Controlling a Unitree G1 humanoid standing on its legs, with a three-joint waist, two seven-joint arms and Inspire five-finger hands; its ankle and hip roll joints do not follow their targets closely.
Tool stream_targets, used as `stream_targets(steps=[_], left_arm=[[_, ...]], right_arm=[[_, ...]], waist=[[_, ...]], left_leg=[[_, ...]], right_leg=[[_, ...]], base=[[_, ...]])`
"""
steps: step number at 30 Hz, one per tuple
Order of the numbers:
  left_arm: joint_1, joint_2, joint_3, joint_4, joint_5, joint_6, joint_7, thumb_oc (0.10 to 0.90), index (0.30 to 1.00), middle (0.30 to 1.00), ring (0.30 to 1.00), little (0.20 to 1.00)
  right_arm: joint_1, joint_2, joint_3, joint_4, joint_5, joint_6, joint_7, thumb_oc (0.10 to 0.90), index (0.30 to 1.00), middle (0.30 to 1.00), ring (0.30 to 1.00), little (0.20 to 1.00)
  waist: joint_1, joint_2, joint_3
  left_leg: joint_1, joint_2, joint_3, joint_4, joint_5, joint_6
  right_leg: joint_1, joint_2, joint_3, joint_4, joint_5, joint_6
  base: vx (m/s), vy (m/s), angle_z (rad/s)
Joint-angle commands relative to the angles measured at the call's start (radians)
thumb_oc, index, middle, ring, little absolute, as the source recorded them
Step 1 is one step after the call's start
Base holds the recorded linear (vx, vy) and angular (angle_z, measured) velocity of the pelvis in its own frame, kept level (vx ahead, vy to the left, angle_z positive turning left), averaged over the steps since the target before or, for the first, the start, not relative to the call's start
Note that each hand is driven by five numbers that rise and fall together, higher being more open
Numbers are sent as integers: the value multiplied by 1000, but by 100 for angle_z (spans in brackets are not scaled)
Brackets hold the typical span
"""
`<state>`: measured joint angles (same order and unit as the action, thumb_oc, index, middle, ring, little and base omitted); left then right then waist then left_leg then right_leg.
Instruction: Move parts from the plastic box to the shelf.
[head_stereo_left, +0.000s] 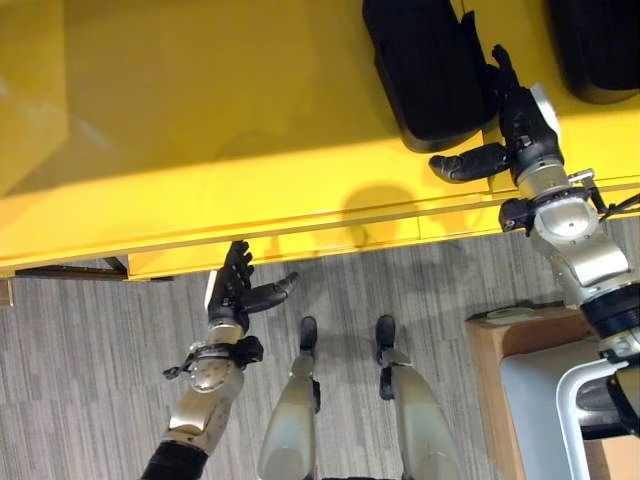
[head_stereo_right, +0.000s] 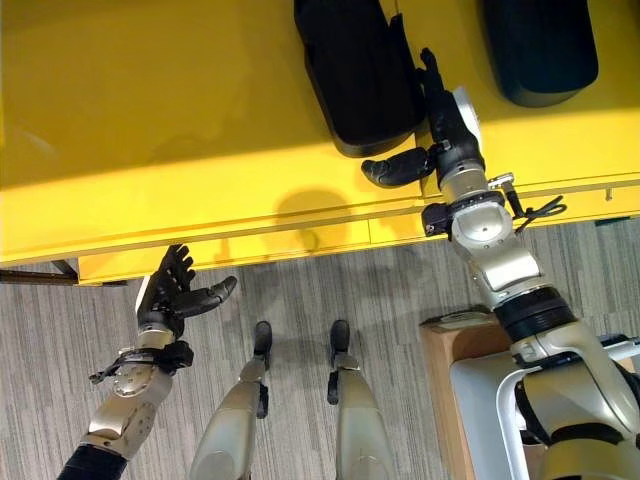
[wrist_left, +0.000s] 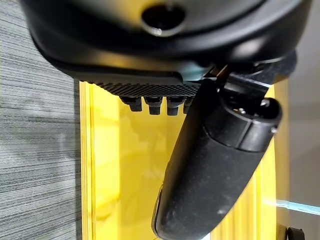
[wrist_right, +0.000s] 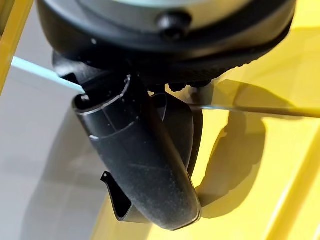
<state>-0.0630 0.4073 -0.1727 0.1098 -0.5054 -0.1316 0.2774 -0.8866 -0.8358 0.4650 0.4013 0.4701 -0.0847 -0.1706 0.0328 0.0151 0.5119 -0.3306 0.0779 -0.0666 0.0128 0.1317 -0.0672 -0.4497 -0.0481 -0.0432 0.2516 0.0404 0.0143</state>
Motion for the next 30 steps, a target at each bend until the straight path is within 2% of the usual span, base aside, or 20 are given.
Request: stream_targets(steps=[1, 13, 30], left_arm=[[13, 23, 8, -73, 6, -105, 17, 900, 1000, 1000, 1000, 1000], [20, 19, 28, -84, 10, -111, 34, 900, 1000, 1000, 1000, 1000], [19, 9, 36, -87, 2, -112, 52, 900, 1000, 1000, 1000, 1000]], right_arm=[[-93, 8, 93, 6, -33, -48, 45, 900, 1000, 1000, 1000, 1000], [-126, 27, 126, 15, -85, -36, 40, 900, 1000, 1000, 1000, 1000], [-132, 102, 88, 38, -93, -37, -13, 900, 1000, 1000, 1000, 1000]], waist=[[37, -49, -87], [56, -65, -84], [63, -75, -87]], left_leg=[[72, 64, -43, -35, -19, -18], [65, 62, -54, -28, -24, -15], [62, 59, -56, -27, -30, -9]], right_leg=[[43, -60, 9, 29, -34, 73], [47, -65, 4, 23, -31, 74], [57, -68, 3, 5, -25, 76]], base=[[0, 0, 0], [0, 0, 0], [1, 2, 1]])
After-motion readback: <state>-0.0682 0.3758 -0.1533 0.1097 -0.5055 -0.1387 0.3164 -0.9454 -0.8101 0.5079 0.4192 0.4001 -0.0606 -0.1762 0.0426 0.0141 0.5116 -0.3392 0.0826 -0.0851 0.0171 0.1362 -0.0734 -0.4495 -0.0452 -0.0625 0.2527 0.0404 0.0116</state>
